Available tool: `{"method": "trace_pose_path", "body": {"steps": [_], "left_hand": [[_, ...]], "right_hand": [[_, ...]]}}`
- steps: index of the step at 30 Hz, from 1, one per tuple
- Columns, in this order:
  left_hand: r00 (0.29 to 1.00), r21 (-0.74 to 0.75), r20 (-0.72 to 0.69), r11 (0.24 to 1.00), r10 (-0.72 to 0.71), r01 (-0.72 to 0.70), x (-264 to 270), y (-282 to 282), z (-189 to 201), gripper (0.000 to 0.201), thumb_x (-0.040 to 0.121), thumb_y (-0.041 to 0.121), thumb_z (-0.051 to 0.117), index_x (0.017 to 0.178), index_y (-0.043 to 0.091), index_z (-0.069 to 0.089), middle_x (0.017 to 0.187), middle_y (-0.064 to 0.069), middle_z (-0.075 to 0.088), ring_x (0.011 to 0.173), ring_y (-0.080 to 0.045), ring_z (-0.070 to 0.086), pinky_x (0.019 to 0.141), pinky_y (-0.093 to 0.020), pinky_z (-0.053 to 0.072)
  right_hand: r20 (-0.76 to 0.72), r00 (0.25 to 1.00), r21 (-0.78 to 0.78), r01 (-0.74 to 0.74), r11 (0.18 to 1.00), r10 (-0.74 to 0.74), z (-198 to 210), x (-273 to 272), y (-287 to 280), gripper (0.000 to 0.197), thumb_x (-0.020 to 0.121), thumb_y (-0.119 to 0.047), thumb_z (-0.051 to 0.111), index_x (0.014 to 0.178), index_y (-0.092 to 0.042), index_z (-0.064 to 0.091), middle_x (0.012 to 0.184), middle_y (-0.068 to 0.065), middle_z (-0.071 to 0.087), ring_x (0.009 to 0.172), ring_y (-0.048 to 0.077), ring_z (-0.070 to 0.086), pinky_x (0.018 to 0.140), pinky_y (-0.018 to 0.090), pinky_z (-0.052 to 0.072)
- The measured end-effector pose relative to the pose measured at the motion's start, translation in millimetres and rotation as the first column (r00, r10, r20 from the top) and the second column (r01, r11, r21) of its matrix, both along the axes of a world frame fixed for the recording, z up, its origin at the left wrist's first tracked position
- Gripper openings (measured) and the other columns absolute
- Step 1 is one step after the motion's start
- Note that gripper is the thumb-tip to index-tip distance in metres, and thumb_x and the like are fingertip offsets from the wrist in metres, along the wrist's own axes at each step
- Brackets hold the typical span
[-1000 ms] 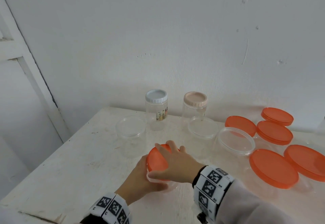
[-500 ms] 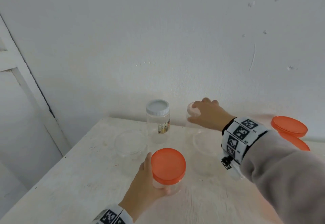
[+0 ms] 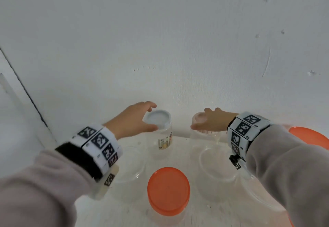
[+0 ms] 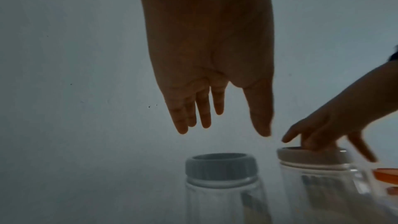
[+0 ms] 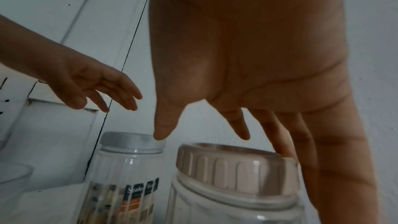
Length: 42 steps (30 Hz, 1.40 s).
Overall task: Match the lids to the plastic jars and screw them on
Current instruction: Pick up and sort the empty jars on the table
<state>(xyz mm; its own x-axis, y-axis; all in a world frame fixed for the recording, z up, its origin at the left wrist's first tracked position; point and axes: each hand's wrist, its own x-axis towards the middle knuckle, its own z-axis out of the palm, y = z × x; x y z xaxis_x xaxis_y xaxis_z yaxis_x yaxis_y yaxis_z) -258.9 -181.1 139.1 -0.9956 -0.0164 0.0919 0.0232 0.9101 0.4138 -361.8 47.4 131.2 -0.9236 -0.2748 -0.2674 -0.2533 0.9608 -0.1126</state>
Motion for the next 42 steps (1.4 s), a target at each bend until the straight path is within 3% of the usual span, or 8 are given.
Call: {"method": "trace_pose_path", "body": {"steps": [4, 9, 15, 20, 25, 29, 39, 42], "left_hand": [[0.968, -0.074, 0.249, 0.997, -0.017, 0.036, -40, -12, 5, 0.092, 0.079, 0.037, 0.076, 0.149, 0.032, 0.017, 0.153, 0.008, 0.028, 0.134, -0.012, 0.034, 0.1, -0.024, 0.029], [0.913, -0.114, 0.406, 0.99, -0.027, 0.08, -73, -16, -3, 0.109, 0.076, 0.031, 0.08, 0.152, 0.033, 0.002, 0.158, 0.008, 0.017, 0.14, -0.015, 0.027, 0.108, -0.03, 0.027], [0.917, -0.103, 0.397, 0.992, -0.019, 0.066, -91, -24, -15, 0.11, 0.07, 0.039, 0.083, 0.151, 0.033, 0.008, 0.148, 0.007, 0.032, 0.13, -0.016, 0.039, 0.105, -0.031, 0.034], [0.965, -0.079, 0.214, 0.988, 0.15, -0.136, -88, -65, -17, 0.102, 0.067, 0.056, 0.077, 0.148, 0.031, 0.02, 0.139, -0.003, 0.042, 0.121, -0.021, 0.045, 0.095, -0.032, 0.038], [0.918, -0.048, 0.04, 0.919, 0.394, -0.392, -86, -123, -20, 0.106, 0.063, 0.059, 0.079, 0.146, 0.022, 0.026, 0.14, -0.012, 0.042, 0.123, -0.03, 0.046, 0.099, -0.041, 0.041], [0.848, -0.007, -0.033, 0.849, 0.528, -0.529, -91, -156, -32, 0.109, 0.059, 0.063, 0.079, 0.144, 0.02, 0.028, 0.139, -0.012, 0.043, 0.127, -0.033, 0.042, 0.103, -0.045, 0.039], [0.787, 0.018, -0.136, 0.796, 0.601, -0.605, -108, -182, -66, 0.1, 0.062, 0.071, 0.071, 0.136, 0.013, 0.037, 0.132, -0.012, 0.044, 0.124, -0.035, 0.038, 0.094, -0.039, 0.035], [0.78, 0.027, -0.156, 0.792, 0.606, -0.61, -113, -183, -69, 0.099, 0.063, 0.073, 0.068, 0.134, 0.01, 0.039, 0.131, -0.014, 0.045, 0.122, -0.035, 0.039, 0.092, -0.038, 0.035]], "right_hand": [[0.008, 1.0, 0.03, -0.005, 1.0, 0.005, -3, -16, -3, 0.086, 0.083, -0.07, 0.049, 0.146, -0.016, 0.028, 0.14, 0.01, 0.041, 0.121, 0.027, 0.047, 0.095, 0.039, 0.039], [0.01, 0.999, 0.11, -0.055, 0.992, 0.054, -3, -26, -6, 0.07, 0.085, -0.065, 0.047, 0.135, -0.017, 0.041, 0.097, -0.001, 0.049, 0.066, 0.011, 0.047, 0.058, 0.025, 0.036], [0.013, 0.996, 0.17, -0.084, 0.982, 0.083, -4, -35, -15, 0.082, 0.077, -0.068, 0.058, 0.14, -0.02, 0.033, 0.115, 0.003, 0.047, 0.084, 0.018, 0.051, 0.082, 0.032, 0.047], [0.017, 0.979, 0.099, -0.203, 0.974, 0.202, 3, -41, -46, 0.082, 0.073, -0.053, 0.07, 0.141, -0.029, 0.029, 0.113, -0.002, 0.032, 0.064, 0.015, 0.044, 0.072, 0.032, 0.048], [-0.025, 0.935, 0.005, -0.353, 0.935, 0.353, 0, -48, -109, 0.082, 0.072, -0.043, 0.074, 0.138, -0.021, 0.031, 0.124, -0.003, 0.036, 0.101, 0.022, 0.05, 0.086, 0.038, 0.049], [-0.059, 0.897, -0.055, -0.442, 0.895, 0.439, -9, -56, -158, 0.078, 0.071, -0.038, 0.074, 0.135, -0.02, 0.035, 0.121, -0.003, 0.037, 0.104, 0.019, 0.044, 0.081, 0.036, 0.047], [-0.116, 0.86, -0.132, -0.509, 0.851, 0.497, -11, -80, -214, 0.073, 0.076, -0.038, 0.073, 0.137, -0.02, 0.037, 0.13, 0.001, 0.038, 0.115, 0.024, 0.045, 0.087, 0.035, 0.045], [-0.125, 0.86, -0.169, -0.51, 0.843, 0.495, -11, -84, -219, 0.07, 0.077, -0.039, 0.073, 0.135, -0.018, 0.039, 0.129, 0.001, 0.04, 0.11, 0.021, 0.048, 0.079, 0.029, 0.043]]}}
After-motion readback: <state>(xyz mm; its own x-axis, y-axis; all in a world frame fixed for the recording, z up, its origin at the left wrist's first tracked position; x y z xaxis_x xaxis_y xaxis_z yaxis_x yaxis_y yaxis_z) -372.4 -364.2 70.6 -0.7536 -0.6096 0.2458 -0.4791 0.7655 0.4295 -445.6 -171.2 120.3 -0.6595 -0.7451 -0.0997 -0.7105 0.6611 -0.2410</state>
